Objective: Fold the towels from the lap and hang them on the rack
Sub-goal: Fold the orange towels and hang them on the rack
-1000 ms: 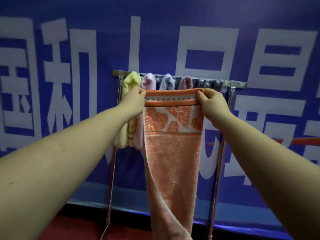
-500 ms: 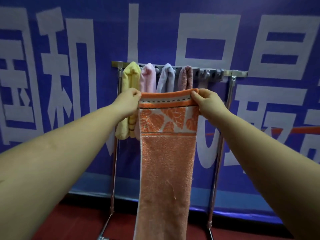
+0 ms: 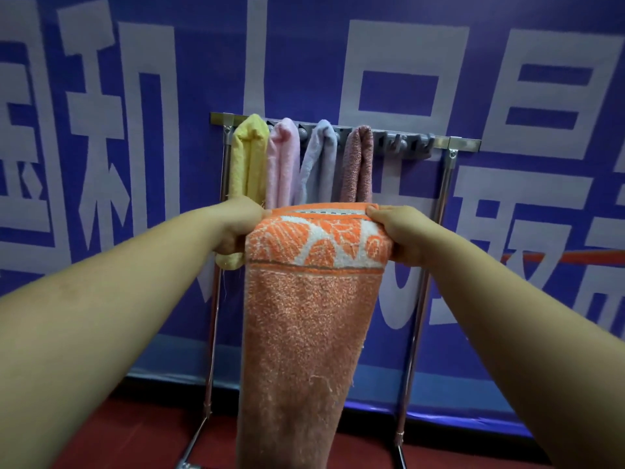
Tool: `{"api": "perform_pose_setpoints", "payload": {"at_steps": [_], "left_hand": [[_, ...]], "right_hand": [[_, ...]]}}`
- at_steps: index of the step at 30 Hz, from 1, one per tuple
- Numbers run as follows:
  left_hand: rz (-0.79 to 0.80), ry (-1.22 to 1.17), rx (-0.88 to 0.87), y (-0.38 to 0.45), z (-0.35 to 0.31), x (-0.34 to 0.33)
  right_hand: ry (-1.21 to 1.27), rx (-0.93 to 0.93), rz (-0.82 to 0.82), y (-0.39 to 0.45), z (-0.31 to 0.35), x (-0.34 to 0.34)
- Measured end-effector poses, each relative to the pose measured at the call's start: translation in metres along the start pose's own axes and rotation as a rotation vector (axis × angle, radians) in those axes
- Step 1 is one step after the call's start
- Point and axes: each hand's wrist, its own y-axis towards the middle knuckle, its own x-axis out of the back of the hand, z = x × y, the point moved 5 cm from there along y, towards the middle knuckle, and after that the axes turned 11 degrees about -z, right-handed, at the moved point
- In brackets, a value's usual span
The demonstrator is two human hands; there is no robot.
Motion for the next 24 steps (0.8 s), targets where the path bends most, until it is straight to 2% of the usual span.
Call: {"api": "perform_pose_setpoints", "payload": {"at_steps": [3,6,10,14,19,24], "left_hand": [[0.051,-0.006,0.056,0.002,0.015,-0.001],[0.054,-0.055,0.002,0.004,0.035,-0.010],[-0.058,-0.087,-0.094,0.010,0.079,-0.031],[-0.192,0.076,-0.187,0.028,0.148,-0.051],[-0.288,0.061,-0.101,0.029,0.228,-0.085],[-0.257,0.043,0.011,0.039,0.295,-0.114]], "right_hand": [[-0.064,-0.021,0.003,0.004,-0.009,0.001],[-0.208,0.091,-0.018,0.011,-0.032,-0.006],[-0.327,0.216,-0.099,0.029,-0.090,-0.013],[-0.358,0.224,-0.168,0.041,-0.161,-0.021],[-0.312,0.199,-0.211,0.040,-0.236,-0.035],[-0.331,0.115,-0.232,0.044,-0.300,-0.042]]}}
